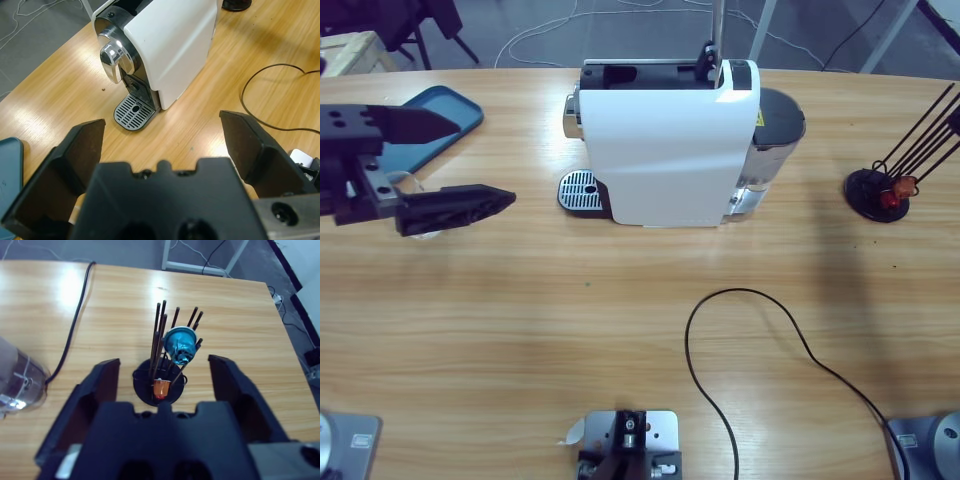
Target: Pour coffee
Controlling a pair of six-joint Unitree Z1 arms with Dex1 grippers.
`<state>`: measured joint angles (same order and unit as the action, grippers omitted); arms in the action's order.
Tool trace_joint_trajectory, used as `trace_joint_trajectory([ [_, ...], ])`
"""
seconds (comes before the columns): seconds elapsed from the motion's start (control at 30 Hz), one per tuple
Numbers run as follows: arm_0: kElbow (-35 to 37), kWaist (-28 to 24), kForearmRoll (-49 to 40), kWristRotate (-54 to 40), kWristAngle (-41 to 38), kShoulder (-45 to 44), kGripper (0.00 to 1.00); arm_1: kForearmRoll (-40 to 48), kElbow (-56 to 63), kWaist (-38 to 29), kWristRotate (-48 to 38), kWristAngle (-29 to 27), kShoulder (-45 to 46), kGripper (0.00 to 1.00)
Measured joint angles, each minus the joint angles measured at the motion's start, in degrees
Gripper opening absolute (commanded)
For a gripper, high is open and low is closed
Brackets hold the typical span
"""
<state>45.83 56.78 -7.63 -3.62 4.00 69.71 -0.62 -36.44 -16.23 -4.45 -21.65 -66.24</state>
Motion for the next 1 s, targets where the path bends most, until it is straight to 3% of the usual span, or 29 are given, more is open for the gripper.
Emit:
trace_joint_trajectory([
  [0.07, 0.0, 0.2, 0.0, 0.1, 0.0, 0.2, 1.0, 1.0, 0.5, 0.8, -1.1, 0.0, -0.3, 0.434],
  [0.47, 0.0, 0.6, 0.0, 1.0, 0.0, 0.8, 1.0, 7.3, 1.7, 4.9, -2.6, 3.0, -4.4, 0.423],
  [0.57, 0.0, 0.6, 0.0, 1.0, 0.0, 0.8, 1.0, 7.7, 1.7, 5.0, -2.6, 3.0, -4.6, 0.296],
  [1.0, 0.0, 0.6, 0.2, 1.0, 0.0, 1.0, 1.0, 6.5, 3.4, 5.0, -2.6, 3.0, -2.0, 0.301],
])
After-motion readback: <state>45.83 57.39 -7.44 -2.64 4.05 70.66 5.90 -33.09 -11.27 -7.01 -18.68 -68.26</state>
